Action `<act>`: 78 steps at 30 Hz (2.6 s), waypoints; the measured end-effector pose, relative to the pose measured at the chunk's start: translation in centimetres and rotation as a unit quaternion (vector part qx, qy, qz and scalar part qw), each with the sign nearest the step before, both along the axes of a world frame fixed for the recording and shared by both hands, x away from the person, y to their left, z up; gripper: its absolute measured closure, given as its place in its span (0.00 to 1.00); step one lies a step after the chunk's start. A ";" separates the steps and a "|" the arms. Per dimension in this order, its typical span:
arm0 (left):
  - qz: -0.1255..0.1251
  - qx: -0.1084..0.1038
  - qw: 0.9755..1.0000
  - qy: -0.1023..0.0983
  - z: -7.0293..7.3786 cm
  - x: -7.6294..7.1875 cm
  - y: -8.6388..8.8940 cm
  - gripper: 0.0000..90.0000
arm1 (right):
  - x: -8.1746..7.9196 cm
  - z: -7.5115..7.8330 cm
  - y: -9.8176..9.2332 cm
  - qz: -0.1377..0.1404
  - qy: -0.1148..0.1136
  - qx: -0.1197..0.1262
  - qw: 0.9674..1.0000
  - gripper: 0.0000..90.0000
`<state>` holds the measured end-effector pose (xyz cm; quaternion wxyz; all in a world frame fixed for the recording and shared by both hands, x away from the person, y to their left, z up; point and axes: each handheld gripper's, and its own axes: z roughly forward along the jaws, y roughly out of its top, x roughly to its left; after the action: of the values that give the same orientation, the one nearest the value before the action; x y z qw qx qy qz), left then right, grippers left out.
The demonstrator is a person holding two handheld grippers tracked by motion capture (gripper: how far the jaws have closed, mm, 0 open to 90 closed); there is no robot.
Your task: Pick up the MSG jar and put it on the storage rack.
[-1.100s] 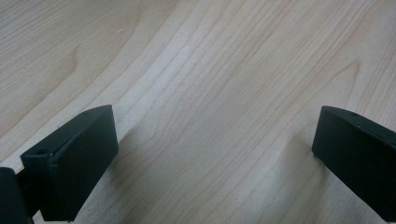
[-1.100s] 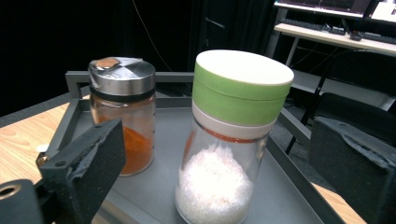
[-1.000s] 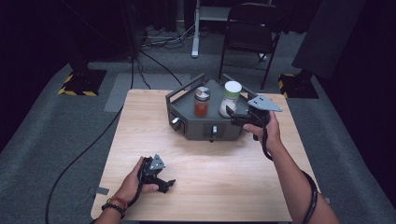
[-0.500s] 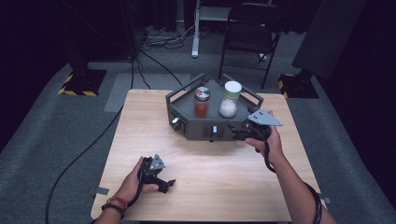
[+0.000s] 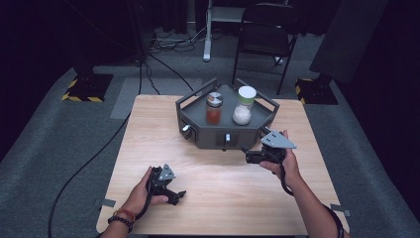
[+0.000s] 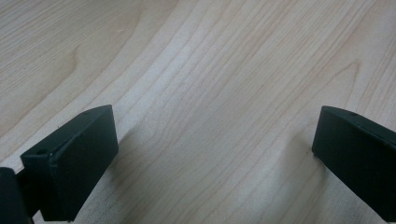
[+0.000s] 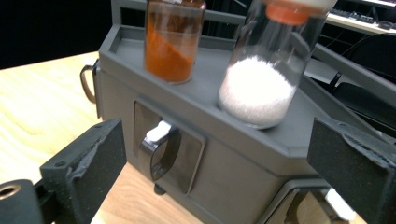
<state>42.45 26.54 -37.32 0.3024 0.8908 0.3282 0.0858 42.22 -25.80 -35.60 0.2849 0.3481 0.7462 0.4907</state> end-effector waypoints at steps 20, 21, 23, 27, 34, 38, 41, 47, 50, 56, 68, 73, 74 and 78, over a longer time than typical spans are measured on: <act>0.002 0.000 1.000 0.000 0.0 0.0 -0.1 0.00 | -1.3 -1.6 -0.1 0.033 0.040 -0.046 0.998 0.04; 0.002 0.000 1.000 0.000 0.0 0.0 -0.1 0.00 | -1.4 -1.7 -0.1 0.032 0.043 -0.047 0.997 0.04; 0.002 0.001 1.000 0.000 0.0 0.0 -0.1 0.00 | -1.5 -1.9 -0.2 0.034 0.046 -0.049 0.997 0.04; 0.002 0.001 1.000 0.000 0.0 -0.1 -0.1 0.00 | -1.9 -2.2 -0.5 0.038 0.054 -0.050 0.997 0.04; 0.002 0.001 1.000 0.000 0.0 -0.1 -0.1 0.00 | -2.7 -2.8 -0.8 0.051 0.060 -0.080 0.994 0.04; 0.002 0.001 1.000 0.000 0.0 0.0 -0.1 0.00 | -3.0 -2.8 -1.3 0.062 0.064 -0.091 0.992 0.04; 0.002 0.001 1.000 0.000 0.0 0.0 -0.1 0.00 | -3.3 -2.9 -1.7 0.067 0.071 -0.091 0.991 0.04; 0.002 0.001 1.000 0.000 0.0 0.0 -0.1 0.00 | -3.8 -3.2 -2.7 0.097 0.080 -0.107 0.986 0.04; 0.002 0.001 1.000 0.000 0.0 0.0 -0.1 0.00 | -4.0 -3.5 -3.0 0.103 0.080 -0.109 0.985 0.04; 0.002 0.001 1.000 0.000 0.0 0.0 -0.1 0.00 | -4.3 -3.9 -3.6 0.099 0.093 -0.107 0.985 0.04; 0.002 0.001 1.000 0.000 0.0 0.0 -0.1 0.00 | -4.2 -4.6 -5.0 0.092 0.124 -0.110 0.982 0.04; 0.002 0.001 1.000 0.000 0.0 0.0 -0.1 0.00 | -4.0 -4.9 -5.7 0.093 0.136 -0.105 0.981 0.04; 0.002 0.001 1.000 0.000 0.0 0.0 -0.1 0.00 | -3.9 -4.9 -5.8 0.093 0.141 -0.104 0.980 0.04; 0.002 0.001 1.000 0.000 0.0 0.0 -0.1 0.00 | -3.6 -5.2 -6.2 0.098 0.154 -0.106 0.977 0.04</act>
<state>42.41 26.47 -37.30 0.3016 0.8903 0.3298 0.0869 38.66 -32.01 -40.77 0.1520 0.3123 0.8598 0.3744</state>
